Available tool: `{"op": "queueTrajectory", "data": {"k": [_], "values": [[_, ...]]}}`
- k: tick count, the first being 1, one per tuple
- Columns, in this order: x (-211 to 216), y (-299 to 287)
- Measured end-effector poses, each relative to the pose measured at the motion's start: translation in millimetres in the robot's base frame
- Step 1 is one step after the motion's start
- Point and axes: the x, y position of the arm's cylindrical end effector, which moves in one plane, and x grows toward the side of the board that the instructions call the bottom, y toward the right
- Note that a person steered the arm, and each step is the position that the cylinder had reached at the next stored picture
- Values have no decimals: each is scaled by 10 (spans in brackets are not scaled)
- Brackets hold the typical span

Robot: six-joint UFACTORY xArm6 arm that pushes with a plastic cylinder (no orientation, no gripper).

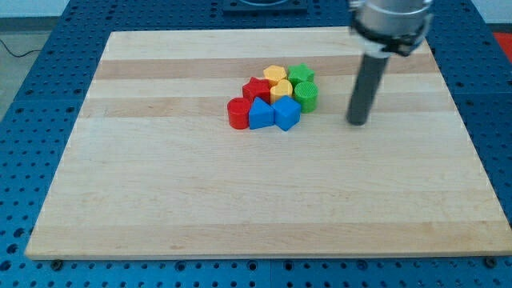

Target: Place the arm in between the blue cubes

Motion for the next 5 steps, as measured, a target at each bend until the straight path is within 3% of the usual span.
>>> {"op": "queueTrajectory", "data": {"k": [2, 3, 5], "values": [[107, -1380], [110, -1667], [110, -1489]]}}
